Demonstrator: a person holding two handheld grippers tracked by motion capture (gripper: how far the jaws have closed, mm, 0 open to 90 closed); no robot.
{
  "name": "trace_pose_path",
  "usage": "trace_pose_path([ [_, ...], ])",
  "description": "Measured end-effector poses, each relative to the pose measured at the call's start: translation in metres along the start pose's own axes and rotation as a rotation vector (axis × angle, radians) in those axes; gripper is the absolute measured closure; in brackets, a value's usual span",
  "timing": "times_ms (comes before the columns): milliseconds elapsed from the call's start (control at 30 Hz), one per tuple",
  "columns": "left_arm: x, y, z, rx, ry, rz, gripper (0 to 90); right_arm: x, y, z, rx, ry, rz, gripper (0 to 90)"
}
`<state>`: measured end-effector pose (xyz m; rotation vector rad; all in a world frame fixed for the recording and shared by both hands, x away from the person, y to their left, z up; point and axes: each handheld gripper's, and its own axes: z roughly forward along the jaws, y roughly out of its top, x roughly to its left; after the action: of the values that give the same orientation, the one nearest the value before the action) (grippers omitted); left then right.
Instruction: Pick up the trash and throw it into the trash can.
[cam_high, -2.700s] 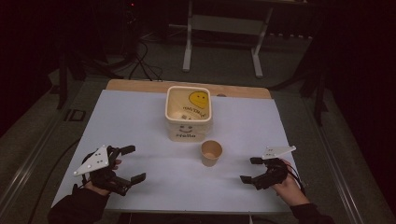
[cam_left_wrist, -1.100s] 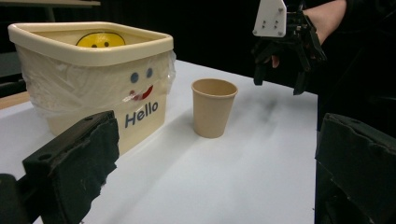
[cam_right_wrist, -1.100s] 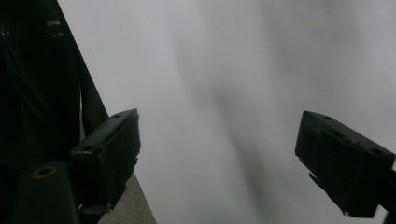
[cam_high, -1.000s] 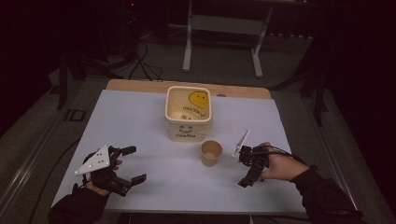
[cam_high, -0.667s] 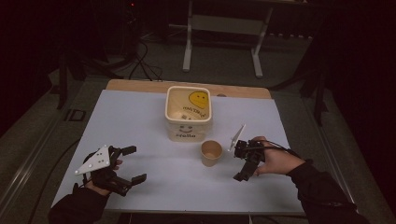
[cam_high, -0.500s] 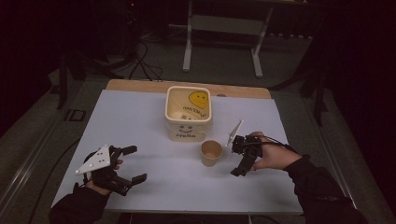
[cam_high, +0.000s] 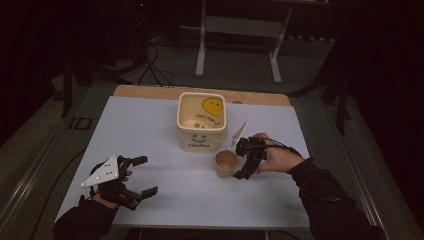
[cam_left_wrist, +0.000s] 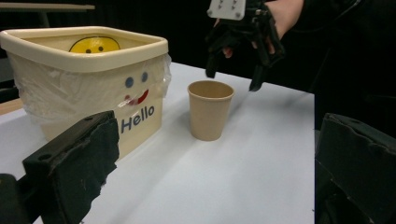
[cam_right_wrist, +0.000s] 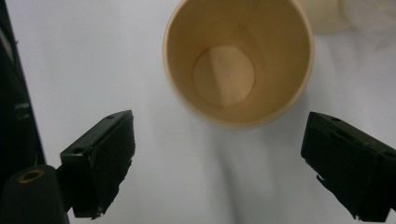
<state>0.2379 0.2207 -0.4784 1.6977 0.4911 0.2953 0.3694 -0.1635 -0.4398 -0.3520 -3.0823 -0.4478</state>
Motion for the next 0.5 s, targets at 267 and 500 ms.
trace_pose_path([
  [267,0.001,-0.001,0.0,0.003,-0.005,-0.003,0.4,-0.009,0.013,0.013,-0.016,0.004,-0.021,9.8],
  [500,0.002,-0.001,0.0,0.002,-0.006,-0.007,0.4,-0.011,0.024,0.023,-0.015,0.023,-0.043,9.8],
])
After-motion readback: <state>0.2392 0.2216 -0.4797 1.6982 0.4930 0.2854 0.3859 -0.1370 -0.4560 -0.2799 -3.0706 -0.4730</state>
